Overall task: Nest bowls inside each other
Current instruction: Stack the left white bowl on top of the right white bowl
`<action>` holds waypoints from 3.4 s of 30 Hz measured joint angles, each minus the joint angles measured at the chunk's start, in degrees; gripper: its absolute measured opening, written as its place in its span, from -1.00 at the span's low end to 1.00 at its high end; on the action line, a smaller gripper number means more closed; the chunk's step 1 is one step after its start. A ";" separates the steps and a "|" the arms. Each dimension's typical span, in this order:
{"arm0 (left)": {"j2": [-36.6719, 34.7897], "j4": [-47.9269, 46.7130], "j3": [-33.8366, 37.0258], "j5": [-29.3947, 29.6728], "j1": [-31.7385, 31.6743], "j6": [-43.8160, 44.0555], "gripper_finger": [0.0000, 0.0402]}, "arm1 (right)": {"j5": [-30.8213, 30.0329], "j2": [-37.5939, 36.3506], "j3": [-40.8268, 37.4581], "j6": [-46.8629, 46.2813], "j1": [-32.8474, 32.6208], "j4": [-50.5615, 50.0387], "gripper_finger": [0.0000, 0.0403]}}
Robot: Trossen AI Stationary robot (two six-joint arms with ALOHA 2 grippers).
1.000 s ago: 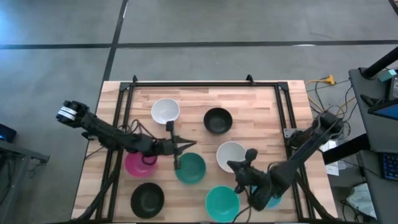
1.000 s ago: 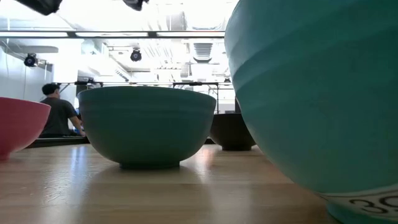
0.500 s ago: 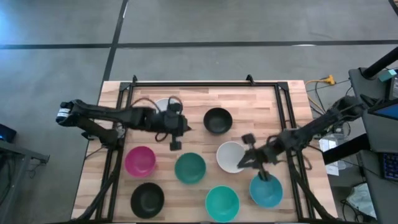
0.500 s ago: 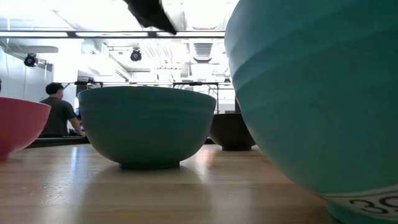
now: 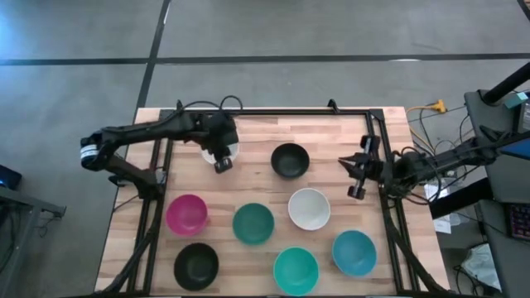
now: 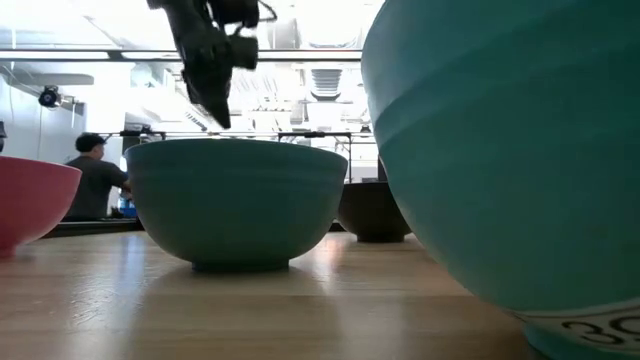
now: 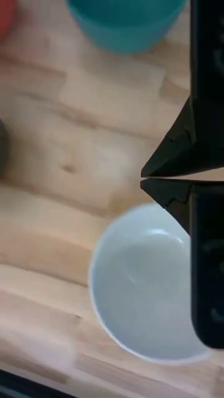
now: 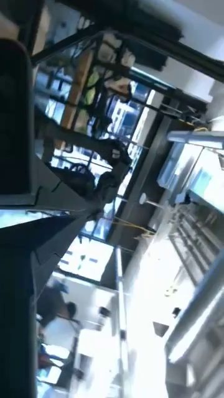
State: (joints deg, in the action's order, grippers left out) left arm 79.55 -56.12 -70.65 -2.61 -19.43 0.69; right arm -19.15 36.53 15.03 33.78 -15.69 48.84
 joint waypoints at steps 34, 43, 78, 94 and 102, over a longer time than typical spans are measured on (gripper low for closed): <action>13.27 -5.74 1.01 -2.86 -4.73 -13.01 0.09 | -1.67 7.90 3.49 -27.35 15.75 -19.41 -0.91; 13.47 -1.36 5.53 -0.61 -4.73 -11.49 0.08 | -1.67 7.78 3.49 -27.31 15.75 -19.35 -0.91; 4.43 -12.07 -7.02 7.48 16.87 -10.11 -1.00 | 0.03 7.81 3.47 -29.31 15.74 -20.67 -0.91; 6.96 0.42 -17.17 14.56 38.75 -47.10 -1.00 | 2.22 7.81 10.35 -33.87 15.88 -41.63 -0.91; 19.26 2.13 -23.82 14.96 38.79 -54.30 -1.00 | -6.75 7.60 10.55 -33.79 16.57 -45.77 -0.91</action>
State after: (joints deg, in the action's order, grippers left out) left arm 98.80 -53.99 -94.47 12.35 19.35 -53.61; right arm -25.89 44.13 25.59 -0.01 0.88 3.07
